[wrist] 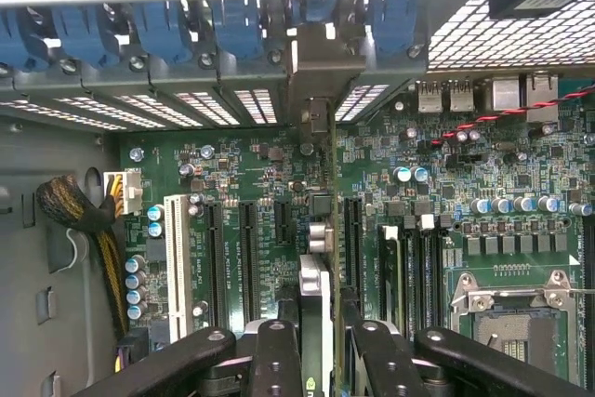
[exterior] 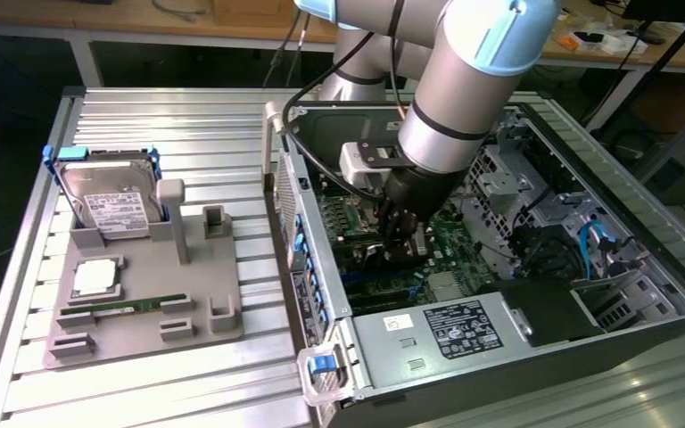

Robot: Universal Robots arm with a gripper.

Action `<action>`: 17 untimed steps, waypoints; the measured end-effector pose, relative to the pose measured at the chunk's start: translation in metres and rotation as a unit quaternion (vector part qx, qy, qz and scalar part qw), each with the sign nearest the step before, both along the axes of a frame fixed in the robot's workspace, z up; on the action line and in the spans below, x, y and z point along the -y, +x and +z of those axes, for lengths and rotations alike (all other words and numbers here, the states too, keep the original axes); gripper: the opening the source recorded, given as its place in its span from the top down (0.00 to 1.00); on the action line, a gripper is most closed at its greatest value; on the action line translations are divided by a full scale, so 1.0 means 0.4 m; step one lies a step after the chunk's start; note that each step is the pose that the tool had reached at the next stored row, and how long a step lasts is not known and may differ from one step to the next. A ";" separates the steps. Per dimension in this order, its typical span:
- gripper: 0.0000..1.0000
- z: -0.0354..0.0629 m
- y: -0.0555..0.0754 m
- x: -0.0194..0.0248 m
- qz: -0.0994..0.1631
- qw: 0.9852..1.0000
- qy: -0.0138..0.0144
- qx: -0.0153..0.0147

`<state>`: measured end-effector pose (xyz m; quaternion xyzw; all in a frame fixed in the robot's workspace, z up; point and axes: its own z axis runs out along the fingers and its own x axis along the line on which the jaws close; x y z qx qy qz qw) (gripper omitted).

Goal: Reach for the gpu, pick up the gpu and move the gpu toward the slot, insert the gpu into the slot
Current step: 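Insert the gpu into the slot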

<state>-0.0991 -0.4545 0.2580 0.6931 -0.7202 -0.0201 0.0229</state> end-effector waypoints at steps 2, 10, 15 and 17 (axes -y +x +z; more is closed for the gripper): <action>0.73 0.000 0.000 0.002 0.000 1.000 0.000 0.000; 0.73 0.000 0.000 0.003 0.002 1.000 0.000 0.000; 0.73 -0.002 0.000 0.003 0.010 1.000 0.000 0.000; 0.73 -0.002 0.000 0.003 0.012 1.000 0.000 0.000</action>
